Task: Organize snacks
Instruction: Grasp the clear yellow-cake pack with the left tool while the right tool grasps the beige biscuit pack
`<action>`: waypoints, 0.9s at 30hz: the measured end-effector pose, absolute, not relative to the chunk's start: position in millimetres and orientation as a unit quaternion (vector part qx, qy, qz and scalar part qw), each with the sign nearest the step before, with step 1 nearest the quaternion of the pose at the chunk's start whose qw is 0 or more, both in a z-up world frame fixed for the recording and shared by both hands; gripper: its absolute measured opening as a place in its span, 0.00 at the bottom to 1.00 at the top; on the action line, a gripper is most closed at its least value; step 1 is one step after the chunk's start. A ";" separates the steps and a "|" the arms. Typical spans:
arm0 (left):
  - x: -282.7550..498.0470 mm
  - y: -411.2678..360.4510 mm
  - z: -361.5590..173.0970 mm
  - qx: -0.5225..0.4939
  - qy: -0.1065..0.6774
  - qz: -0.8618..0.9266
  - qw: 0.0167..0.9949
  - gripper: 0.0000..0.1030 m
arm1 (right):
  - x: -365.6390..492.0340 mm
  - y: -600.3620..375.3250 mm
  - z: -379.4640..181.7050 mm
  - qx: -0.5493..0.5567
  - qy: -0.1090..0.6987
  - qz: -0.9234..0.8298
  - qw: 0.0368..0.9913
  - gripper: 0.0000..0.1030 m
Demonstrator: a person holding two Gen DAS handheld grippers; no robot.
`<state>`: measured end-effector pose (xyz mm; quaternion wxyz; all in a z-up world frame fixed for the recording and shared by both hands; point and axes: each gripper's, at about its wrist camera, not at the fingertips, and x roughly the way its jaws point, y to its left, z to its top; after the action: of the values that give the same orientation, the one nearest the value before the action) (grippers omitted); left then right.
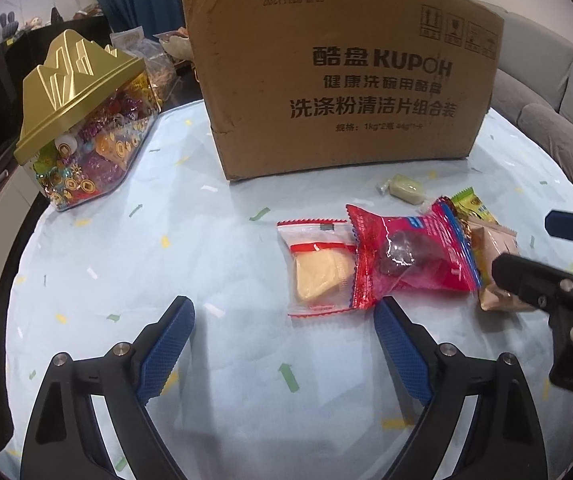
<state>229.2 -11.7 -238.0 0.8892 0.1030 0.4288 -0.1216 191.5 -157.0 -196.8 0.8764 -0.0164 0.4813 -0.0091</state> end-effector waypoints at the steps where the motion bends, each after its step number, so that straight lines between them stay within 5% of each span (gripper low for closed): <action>1: 232.0 -11.9 -238.1 0.102 0.429 -0.121 0.889 0.90 | 192.5 -157.3 -198.2 -0.016 0.483 -0.010 0.876 0.74; 13: 253.8 -17.6 -239.8 0.085 0.435 -0.114 0.889 0.89 | 199.1 -165.1 -204.4 -0.018 0.488 -0.028 0.872 0.74; 23: 255.5 -24.0 -239.0 0.083 0.430 -0.126 0.890 0.71 | 201.0 -179.8 -210.2 -0.006 0.493 -0.039 0.869 0.73; 27: 253.3 -27.1 -237.7 0.083 0.427 -0.129 0.891 0.59 | 200.3 -179.5 -214.0 -0.004 0.498 -0.034 0.866 0.62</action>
<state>253.3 -27.1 -237.7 0.8912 0.0832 0.4270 -0.1287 200.3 -179.5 -214.0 0.8664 -0.0036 0.4983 -0.0339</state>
